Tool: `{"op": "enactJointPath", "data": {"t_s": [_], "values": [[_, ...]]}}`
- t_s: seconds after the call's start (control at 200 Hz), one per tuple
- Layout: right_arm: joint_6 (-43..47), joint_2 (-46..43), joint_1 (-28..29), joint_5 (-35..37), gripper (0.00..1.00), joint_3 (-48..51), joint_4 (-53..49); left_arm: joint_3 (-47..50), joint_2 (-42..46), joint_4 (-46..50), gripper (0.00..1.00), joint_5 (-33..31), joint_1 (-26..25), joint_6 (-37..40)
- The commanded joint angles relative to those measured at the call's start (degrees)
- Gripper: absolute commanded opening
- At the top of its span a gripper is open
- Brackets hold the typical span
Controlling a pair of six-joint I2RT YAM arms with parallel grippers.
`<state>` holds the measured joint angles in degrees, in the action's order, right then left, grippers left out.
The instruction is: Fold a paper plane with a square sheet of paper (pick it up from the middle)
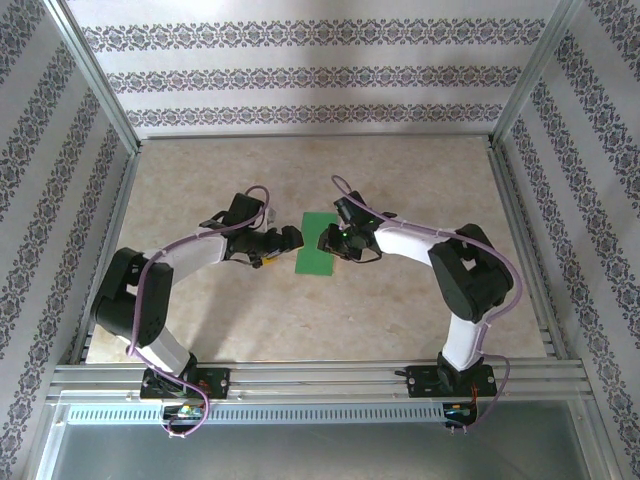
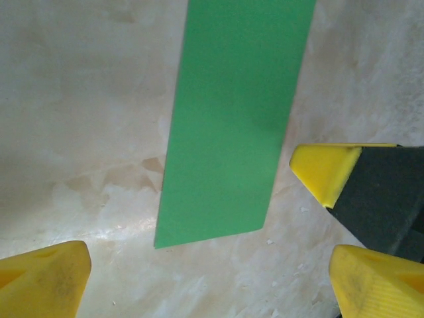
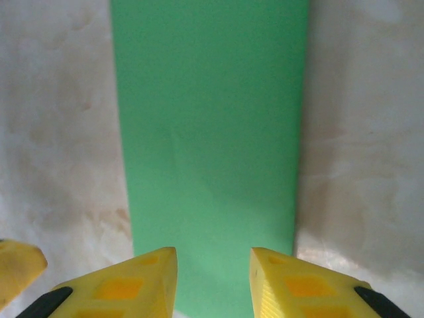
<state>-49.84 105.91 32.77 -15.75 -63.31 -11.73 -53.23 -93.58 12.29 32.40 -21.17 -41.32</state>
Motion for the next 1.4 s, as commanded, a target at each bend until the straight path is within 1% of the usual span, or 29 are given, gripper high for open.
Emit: {"op": "enactJointPath", "data": {"t_s": [0.0, 0.14, 0.255, 0.345, 0.45, 0.51, 0.59, 0.715, 0.829, 1.099, 1.279, 1.394], "values": [[-3.2, 2.1, 0.2, 2.0, 0.35, -2.8, 2.2, -0.2, -1.5, -2.8, 0.91, -0.2, -1.2, -2.1], [-2.8, 4.3, 0.1, 2.3, 0.35, -3.2, 1.5, -0.1, -2.9, -4.2, 0.85, 1.2, -1.5, -3.6], [-0.3, 6.0, -0.4, 2.2, 0.35, -2.9, 0.3, -0.6, -4.0, -4.0, 0.78, 2.3, -1.6, -4.3], [4.3, 8.1, -1.0, -0.8, 0.35, -3.1, 0.0, -0.9, -4.9, -3.4, 0.72, 3.2, -1.7, -4.7], [12.8, 11.0, -1.8, -6.4, 0.35, -3.9, -1.4, -0.9, -5.8, -2.5, 0.65, 3.5, -1.7, -5.2], [16.5, 11.5, -2.1, -7.1, 0.35, -3.8, -2.7, -0.8, -6.0, -2.0, 0.60, 3.6, -1.7, -5.5], [19.2, 10.9, -2.6, -7.5, 0.35, -3.2, -3.5, -0.4, -6.0, -1.6, 0.55, 3.6, -1.8, -6.2], [19.5, 9.6, -3.5, -7.5, 0.35, -2.5, -3.4, -0.1, -6.3, -0.5, 0.52, 2.7, -2.2, -7.3], [18.9, 9.4, -3.7, -7.3, 0.35, -2.6, -3.3, -0.6, -7.3, -0.5, 0.49, 3.3, -2.6, -8.2], [18.2, 9.5, -3.7, -7.4, 0.35, -2.5, -3.1, -1.8, -9.1, -0.6, 0.47, 3.9, -3.4, -9.4], [18.0, 9.6, -3.8, -7.6, 0.34, -2.5, -3.0, -2.2, -9.9, -2.1, 0.38, 4.8, -3.5, -10.2], [17.9, 9.6, -3.8, -7.6, 0.34, -2.5, -3.0, -2.4, -10.3, -2.0, 0.37, 4.8, -3.5, -10.2]]}}
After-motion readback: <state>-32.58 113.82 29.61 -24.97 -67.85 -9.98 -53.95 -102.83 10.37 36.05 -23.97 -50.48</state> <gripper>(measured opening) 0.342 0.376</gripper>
